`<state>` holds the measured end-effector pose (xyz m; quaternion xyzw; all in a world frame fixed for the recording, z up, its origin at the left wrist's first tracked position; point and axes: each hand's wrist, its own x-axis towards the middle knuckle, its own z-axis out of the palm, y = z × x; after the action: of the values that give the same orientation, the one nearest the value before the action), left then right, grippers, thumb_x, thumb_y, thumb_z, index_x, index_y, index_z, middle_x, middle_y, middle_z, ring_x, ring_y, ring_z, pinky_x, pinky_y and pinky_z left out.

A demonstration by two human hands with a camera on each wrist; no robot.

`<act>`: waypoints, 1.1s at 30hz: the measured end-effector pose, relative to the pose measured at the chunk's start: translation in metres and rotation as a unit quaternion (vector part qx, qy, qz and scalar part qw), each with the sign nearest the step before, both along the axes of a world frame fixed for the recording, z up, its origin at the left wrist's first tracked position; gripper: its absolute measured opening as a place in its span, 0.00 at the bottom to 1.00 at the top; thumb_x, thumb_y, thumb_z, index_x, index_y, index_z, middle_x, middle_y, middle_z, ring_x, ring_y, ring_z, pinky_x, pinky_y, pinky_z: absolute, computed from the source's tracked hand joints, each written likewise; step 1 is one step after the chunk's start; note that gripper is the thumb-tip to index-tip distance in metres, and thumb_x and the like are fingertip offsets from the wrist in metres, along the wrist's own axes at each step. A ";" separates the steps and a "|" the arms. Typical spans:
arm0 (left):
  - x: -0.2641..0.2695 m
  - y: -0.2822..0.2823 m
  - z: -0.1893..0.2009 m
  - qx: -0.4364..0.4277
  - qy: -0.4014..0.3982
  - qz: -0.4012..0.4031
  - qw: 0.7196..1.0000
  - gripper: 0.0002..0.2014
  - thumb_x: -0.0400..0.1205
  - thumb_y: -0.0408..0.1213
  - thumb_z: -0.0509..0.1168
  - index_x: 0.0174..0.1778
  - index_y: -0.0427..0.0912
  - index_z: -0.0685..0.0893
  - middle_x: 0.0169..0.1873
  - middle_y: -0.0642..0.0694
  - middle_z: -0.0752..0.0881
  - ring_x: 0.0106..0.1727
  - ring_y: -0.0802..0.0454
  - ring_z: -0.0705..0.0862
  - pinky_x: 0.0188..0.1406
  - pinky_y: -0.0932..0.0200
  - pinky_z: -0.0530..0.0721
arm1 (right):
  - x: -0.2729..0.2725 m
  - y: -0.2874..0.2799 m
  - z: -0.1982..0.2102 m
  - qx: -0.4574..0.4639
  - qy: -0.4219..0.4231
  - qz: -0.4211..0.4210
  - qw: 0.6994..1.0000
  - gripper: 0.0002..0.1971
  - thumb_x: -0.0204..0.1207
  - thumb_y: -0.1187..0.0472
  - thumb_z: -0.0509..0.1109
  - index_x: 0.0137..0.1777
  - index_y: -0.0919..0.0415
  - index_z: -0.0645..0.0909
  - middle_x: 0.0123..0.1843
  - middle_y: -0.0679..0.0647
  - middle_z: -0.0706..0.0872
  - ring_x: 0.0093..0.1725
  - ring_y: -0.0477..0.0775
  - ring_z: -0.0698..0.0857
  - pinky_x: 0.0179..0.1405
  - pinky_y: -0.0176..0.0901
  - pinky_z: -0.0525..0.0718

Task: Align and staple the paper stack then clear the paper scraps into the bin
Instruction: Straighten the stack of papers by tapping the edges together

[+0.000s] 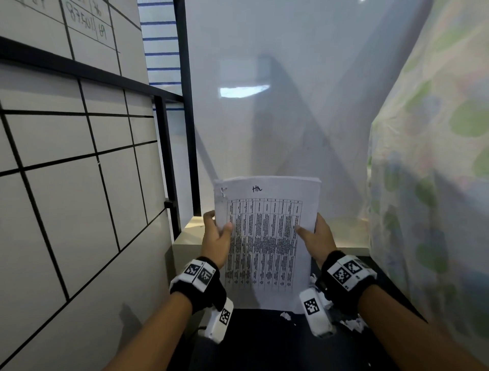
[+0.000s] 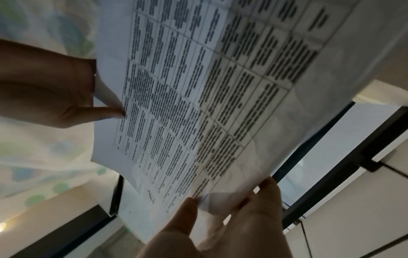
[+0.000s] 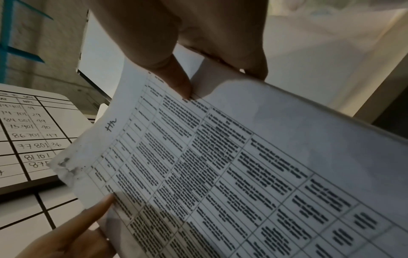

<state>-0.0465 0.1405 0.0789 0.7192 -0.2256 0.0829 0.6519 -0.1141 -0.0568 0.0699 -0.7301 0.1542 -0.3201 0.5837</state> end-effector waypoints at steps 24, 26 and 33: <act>0.008 0.006 0.057 -0.111 -0.013 0.039 0.993 0.13 0.89 0.42 0.49 0.54 0.43 0.78 0.46 0.51 0.82 0.53 0.49 0.81 0.51 0.55 0.82 | 0.005 -0.005 -0.003 0.010 0.008 0.005 1.000 0.20 0.77 0.71 0.66 0.70 0.65 0.72 0.65 0.65 0.82 0.64 0.65 0.81 0.66 0.65 0.79; 0.022 0.009 0.061 -0.045 -0.039 0.082 0.995 0.10 0.84 0.36 0.60 0.59 0.39 0.81 0.52 0.46 0.83 0.56 0.49 0.81 0.62 0.48 0.82 | 0.005 -0.006 -0.003 0.009 0.007 0.009 1.000 0.21 0.77 0.71 0.66 0.70 0.65 0.71 0.66 0.65 0.81 0.65 0.65 0.80 0.67 0.65 0.79; 0.040 0.013 0.080 0.059 -0.076 0.086 0.992 0.13 0.72 0.35 0.76 0.51 0.42 0.85 0.43 0.51 0.85 0.32 0.54 0.82 0.27 0.64 0.86 | 0.008 -0.009 -0.005 0.009 0.004 0.013 1.000 0.21 0.77 0.71 0.67 0.70 0.64 0.72 0.66 0.63 0.82 0.66 0.65 0.80 0.68 0.66 0.78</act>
<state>-0.0067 0.1537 0.1585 0.7646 -0.2160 0.1795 0.5801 -0.1061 -0.0655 0.0652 -0.7281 0.1500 -0.3077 0.5939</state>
